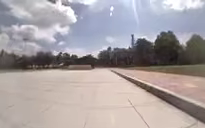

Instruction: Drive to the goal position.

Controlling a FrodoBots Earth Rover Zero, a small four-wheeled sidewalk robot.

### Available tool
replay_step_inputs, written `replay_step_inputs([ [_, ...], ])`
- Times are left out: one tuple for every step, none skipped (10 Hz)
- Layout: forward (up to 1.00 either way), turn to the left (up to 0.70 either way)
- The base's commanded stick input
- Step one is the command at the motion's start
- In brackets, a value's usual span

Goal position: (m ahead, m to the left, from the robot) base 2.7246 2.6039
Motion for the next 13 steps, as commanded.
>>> replay_step_inputs([
  [0.70,0.00],
  [0.70,0.00],
  [0.70,0.00],
  [0.70,0.00],
  [0.70,0.00],
  [0.70,0.00],
  [0.70,0.00],
  [0.70,0.00],
  [0.70,0.00],
  [0.70,0.00],
  [0.70,0.00],
  [0.70,0.00],
  [0.70,0.00],
])
